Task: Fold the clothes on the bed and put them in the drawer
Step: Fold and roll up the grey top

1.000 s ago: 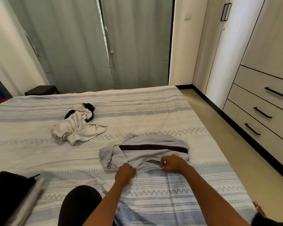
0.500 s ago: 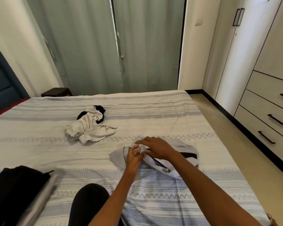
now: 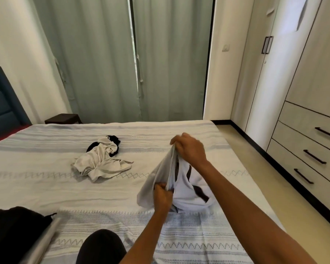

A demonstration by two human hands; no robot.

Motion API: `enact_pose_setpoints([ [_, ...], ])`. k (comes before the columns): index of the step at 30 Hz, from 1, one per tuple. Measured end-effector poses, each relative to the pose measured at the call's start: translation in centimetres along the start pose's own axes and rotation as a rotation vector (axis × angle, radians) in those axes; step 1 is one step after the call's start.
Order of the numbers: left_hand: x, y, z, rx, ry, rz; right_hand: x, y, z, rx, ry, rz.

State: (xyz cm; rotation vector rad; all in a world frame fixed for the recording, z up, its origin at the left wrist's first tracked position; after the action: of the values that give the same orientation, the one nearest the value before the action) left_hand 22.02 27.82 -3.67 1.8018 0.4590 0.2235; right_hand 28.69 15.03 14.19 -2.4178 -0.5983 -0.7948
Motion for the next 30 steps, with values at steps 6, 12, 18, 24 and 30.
enact_pose_setpoints([
  [6,4.1,10.9,-3.7,0.049,-0.188,0.196,5.1,6.7,-10.1,-0.063,0.234,0.422],
  [12,6.1,27.4,-8.4,-0.053,-0.234,0.435,8.3,8.5,-16.9,0.143,0.294,0.601],
  [18,2.6,38.4,-11.3,0.154,-0.559,0.499,13.1,5.4,-23.6,0.515,0.351,0.453],
  [24,2.2,44.1,-16.4,0.021,-0.596,0.586,15.1,1.7,-29.8,0.625,0.25,0.172],
  [30,2.8,48.7,-20.0,0.181,-0.091,0.935,16.7,-1.2,-33.3,0.103,0.305,-0.014],
])
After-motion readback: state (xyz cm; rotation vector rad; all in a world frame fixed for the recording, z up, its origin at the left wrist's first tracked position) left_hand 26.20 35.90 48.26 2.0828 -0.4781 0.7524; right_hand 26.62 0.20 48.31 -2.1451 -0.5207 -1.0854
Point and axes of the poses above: each hand's wrist, its own x-axis towards the middle knuckle, its own z-axis out of the palm, y = z × x, the point moved 5 cm from there along x, towards the middle knuckle, and after that the axes turned 1 degree about y, right-handed, at the moved point
